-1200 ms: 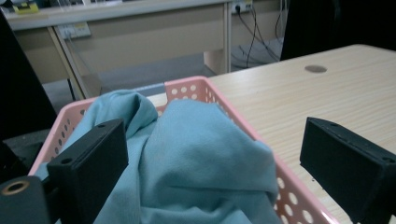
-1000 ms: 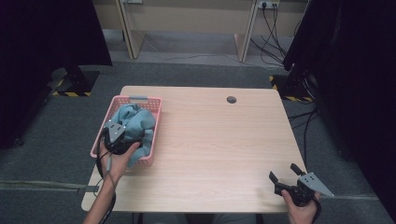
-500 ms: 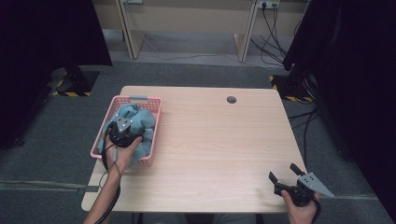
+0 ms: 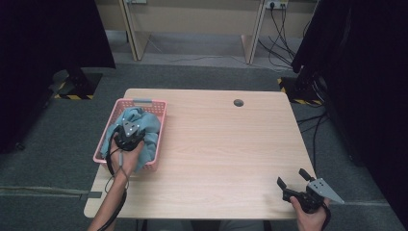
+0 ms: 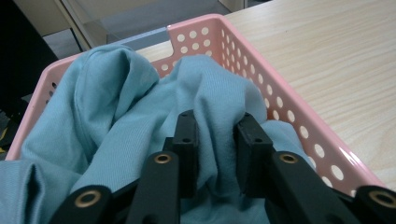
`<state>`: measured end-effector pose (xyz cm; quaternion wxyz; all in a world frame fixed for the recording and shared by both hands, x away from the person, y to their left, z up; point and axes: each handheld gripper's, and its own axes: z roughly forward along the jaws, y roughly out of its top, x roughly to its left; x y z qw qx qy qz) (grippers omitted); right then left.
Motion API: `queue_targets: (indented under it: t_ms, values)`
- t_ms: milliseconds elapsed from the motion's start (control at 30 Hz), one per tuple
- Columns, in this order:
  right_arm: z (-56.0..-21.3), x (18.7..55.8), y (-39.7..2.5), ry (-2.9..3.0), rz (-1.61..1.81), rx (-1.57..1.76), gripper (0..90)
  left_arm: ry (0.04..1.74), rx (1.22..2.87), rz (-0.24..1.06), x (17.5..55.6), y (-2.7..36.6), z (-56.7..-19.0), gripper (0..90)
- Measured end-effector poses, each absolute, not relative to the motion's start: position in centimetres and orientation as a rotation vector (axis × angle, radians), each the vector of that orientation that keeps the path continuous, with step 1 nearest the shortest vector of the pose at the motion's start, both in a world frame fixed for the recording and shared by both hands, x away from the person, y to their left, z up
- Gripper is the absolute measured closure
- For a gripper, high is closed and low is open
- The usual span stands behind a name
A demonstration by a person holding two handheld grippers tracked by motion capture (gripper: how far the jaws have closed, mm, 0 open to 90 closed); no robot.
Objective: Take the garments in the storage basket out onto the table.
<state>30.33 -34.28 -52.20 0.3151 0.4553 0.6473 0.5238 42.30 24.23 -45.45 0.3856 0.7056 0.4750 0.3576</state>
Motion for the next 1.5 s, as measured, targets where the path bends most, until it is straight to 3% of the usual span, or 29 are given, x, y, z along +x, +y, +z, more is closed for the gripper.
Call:
queue_targets:
  t_ms: [367,733,1167,1500]
  values:
    - [-52.2,30.3,-34.3,1.704,1.381,1.202,2.1,1.058,1.566,0.965,40.5,25.2,-42.7,76.0]
    - [-52.2,30.3,-34.2,1.702,1.388,1.202,2.1,1.002,1.517,1.054,40.0,24.9,-41.2,76.2]
    - [-51.3,31.0,-32.9,1.738,1.385,1.164,1.9,0.874,1.428,1.147,39.8,25.0,-34.0,76.2]
    - [-47.7,33.6,-27.6,1.819,1.474,1.018,1.8,0.793,1.400,1.189,40.2,24.7,-28.5,76.2]
